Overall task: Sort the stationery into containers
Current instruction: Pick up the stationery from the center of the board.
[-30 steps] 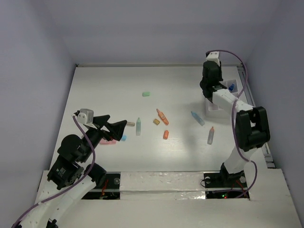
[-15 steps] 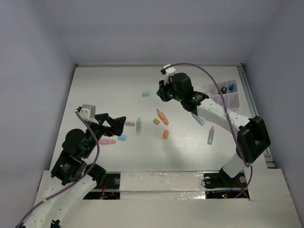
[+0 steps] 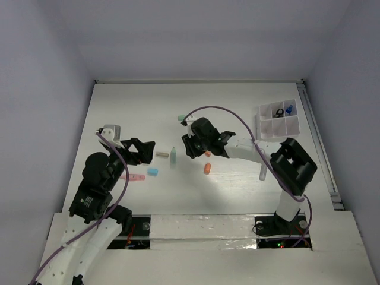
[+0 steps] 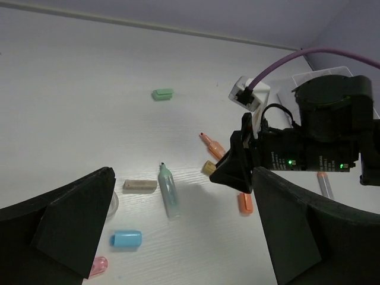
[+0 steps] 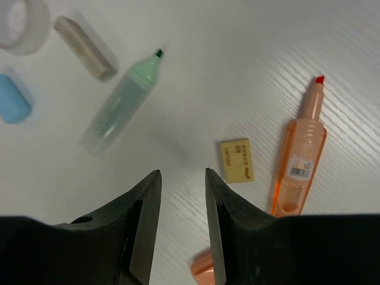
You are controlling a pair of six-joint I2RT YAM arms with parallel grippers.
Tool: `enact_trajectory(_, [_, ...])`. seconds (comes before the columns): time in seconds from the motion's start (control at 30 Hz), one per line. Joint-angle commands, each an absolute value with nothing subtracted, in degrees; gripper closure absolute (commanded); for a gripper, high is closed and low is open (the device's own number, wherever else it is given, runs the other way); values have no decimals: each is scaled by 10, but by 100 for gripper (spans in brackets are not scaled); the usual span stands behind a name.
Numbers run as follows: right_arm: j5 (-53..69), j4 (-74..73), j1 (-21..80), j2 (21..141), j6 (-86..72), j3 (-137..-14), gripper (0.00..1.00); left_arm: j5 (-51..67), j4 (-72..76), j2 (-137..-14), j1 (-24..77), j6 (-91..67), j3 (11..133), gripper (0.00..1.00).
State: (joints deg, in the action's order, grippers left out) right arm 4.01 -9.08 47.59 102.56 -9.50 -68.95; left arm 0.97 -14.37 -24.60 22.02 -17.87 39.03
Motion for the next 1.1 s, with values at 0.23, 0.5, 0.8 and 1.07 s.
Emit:
enact_trajectory(0.23, [-73,-153,473,1086,-84,-736,58,39,-111,-263,197,-171,400,1])
enact_trajectory(0.5, [-100,-178,473,1112,-76,-763,58,40,-110,-263,197,-170,400,1])
enact_trajectory(0.8, [-107,-180,473,1116,-55,-776,56,44,-108,-261,197,-169,400,1])
enact_trajectory(1.07, [-85,-175,462,1134,-57,-775,55,46,-107,-260,197,-170,400,1])
